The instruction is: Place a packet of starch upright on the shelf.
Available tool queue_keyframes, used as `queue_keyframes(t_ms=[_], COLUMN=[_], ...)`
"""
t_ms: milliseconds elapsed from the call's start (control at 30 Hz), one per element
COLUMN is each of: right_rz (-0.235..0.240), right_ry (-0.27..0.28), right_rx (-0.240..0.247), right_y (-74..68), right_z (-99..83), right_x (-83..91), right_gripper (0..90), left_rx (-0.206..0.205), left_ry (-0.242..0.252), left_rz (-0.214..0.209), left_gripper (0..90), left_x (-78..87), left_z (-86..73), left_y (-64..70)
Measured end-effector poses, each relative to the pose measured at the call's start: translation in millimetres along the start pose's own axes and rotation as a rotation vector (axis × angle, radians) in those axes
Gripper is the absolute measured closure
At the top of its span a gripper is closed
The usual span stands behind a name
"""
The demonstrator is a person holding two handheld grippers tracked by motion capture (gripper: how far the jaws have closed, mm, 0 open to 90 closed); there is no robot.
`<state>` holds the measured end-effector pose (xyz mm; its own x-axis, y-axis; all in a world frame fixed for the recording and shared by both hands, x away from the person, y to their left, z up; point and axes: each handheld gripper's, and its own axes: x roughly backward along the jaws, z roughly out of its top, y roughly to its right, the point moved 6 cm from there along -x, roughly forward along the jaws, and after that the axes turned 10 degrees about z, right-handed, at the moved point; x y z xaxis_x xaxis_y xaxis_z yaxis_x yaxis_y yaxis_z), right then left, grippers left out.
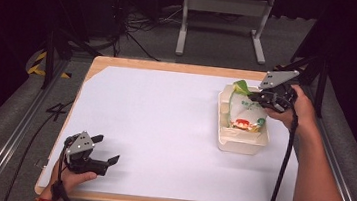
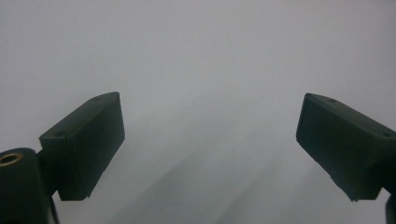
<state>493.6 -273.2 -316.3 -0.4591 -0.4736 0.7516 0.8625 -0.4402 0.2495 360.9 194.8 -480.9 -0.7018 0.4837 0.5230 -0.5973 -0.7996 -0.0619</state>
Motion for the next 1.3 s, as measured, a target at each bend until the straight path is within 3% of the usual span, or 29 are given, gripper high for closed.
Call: queue_keyframes(t_ms=[567,933,1300], right_rz=[0.025,0.024,0.029], right_ry=[0.048,0.026,0.044], right_rx=[-0.034,-0.028,-0.042], right_y=[-3.6,-6.3,-6.6], right_z=[-12.0,-15.2,-20.1], right_x=[-2.7,-10.7,-14.7], right_gripper=[88.2,87.5,86.6], left_rx=[0.001,0.003,0.004], left_ry=[-0.001,-0.002,-0.002], left_rz=[0.0,-0.004,-0.005], left_gripper=[8.5,8.5,8.5], left_x=[1.1,0.9,0.8], left_z=[-0.4,-0.5,-0.7], left_y=[-0.9,-0.8,-0.7])
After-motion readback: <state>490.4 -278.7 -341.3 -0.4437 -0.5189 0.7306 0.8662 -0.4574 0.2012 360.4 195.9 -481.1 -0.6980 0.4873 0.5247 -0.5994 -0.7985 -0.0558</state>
